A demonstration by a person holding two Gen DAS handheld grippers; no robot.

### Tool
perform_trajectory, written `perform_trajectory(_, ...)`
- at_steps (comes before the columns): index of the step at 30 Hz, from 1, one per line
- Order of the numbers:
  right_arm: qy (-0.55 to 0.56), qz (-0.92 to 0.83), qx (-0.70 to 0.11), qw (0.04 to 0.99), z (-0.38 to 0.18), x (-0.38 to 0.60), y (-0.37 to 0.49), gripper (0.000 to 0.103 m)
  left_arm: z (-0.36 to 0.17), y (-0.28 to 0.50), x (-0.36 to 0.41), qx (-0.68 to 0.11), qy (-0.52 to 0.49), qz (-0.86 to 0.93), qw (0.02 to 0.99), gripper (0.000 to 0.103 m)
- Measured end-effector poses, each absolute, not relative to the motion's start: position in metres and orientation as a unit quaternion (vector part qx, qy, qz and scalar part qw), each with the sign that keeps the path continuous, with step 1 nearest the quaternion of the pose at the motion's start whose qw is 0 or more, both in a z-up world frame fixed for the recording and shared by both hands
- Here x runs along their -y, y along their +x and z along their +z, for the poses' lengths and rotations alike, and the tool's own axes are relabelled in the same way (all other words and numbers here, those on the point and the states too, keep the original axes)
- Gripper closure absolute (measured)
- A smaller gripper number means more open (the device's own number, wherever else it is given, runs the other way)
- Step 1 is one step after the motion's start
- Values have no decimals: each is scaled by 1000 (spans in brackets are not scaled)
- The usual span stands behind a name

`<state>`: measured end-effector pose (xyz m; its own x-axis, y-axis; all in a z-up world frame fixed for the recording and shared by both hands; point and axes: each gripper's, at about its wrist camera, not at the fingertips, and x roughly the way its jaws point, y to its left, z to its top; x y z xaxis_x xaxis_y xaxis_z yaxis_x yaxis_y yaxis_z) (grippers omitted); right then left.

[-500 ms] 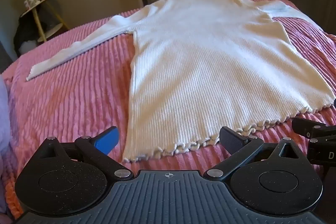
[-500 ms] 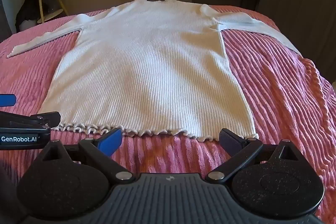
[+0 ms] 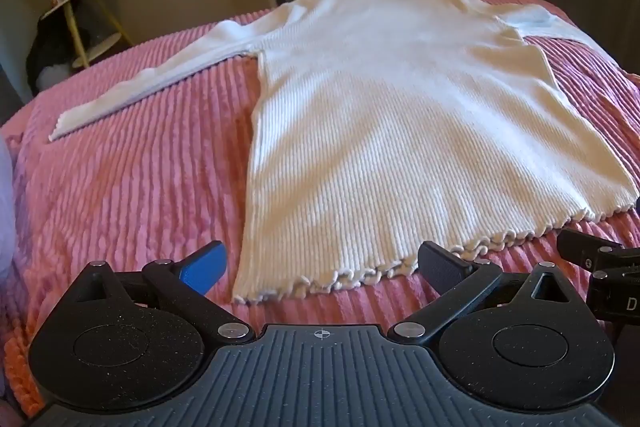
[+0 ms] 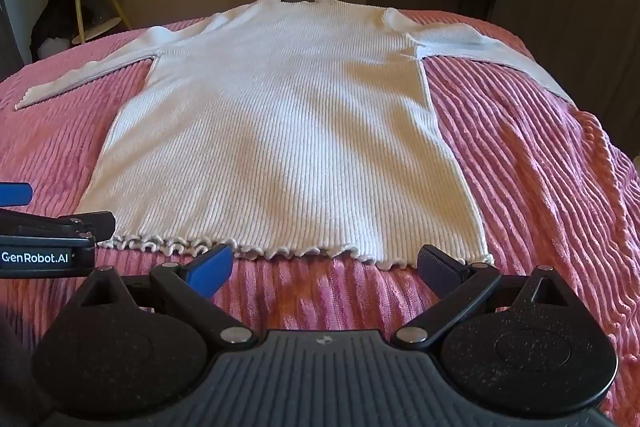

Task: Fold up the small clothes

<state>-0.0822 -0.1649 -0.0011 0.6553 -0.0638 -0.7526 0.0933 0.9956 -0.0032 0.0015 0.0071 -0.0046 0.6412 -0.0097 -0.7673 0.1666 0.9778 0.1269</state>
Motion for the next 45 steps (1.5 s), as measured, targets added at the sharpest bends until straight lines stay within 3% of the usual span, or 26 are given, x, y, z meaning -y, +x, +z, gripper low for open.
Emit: perform_trajectory(45, 21, -41, -415, 909, -2, 165, -82, 4, -9, 2, -9, -430, 90, -49, 897, 0)
